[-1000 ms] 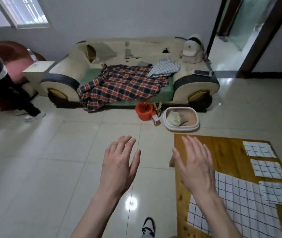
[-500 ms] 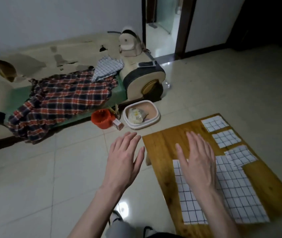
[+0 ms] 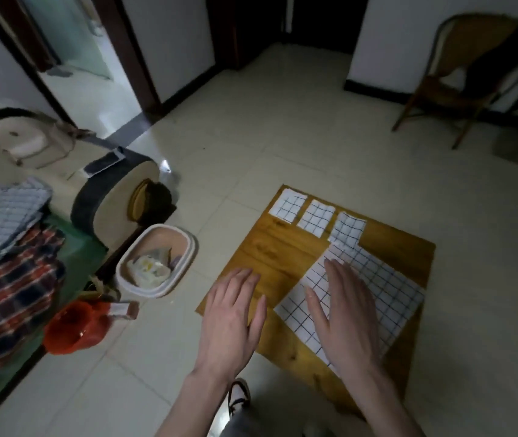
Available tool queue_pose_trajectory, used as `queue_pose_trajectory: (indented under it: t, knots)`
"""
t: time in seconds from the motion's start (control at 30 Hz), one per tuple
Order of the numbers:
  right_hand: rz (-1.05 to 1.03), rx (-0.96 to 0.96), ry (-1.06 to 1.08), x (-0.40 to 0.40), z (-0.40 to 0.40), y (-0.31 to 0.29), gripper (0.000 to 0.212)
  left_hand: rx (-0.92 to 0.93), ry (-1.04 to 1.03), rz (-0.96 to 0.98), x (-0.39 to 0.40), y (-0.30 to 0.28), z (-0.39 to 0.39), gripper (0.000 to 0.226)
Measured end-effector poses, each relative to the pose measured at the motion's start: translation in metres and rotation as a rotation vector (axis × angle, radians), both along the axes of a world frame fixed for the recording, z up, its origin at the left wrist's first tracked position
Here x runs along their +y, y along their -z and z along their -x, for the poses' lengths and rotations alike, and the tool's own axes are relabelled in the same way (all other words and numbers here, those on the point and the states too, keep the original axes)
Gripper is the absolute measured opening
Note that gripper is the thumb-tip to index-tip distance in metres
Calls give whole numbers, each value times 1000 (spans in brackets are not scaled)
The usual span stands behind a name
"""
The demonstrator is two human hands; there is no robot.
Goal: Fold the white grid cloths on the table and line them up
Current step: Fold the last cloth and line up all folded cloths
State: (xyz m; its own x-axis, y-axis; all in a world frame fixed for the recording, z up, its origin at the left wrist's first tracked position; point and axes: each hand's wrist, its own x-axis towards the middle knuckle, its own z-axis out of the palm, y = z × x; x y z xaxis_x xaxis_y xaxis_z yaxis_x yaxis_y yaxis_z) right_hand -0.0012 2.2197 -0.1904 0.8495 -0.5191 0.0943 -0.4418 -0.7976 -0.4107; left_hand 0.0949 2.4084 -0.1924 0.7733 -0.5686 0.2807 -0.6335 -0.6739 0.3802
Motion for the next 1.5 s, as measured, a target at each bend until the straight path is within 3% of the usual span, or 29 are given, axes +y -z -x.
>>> queue_pose_trajectory:
  t: [0.23,0.57,0.83,1.03,1.33,1.5]
  knots:
    - [-45,20,228,4,1,23,72,40,281,51,-33,24,-46,36]
    - [-105,91,397,-50,23,108,71,161,461,-8,-101,102,-58,40]
    - [-129,203,452,-62,41,238,78,292,481,-52,-155,229,-47,53]
    - [-130,255,487,-65,38,322,68,342,520,-62,-170,333,-44,49]
    - [-28,292,454,-102,20,423,66,205,645,-147,-200,445,-62,49]
    - [-13,305,362,-119,15,449,62,116,683,-281,-208,475,-69,65]
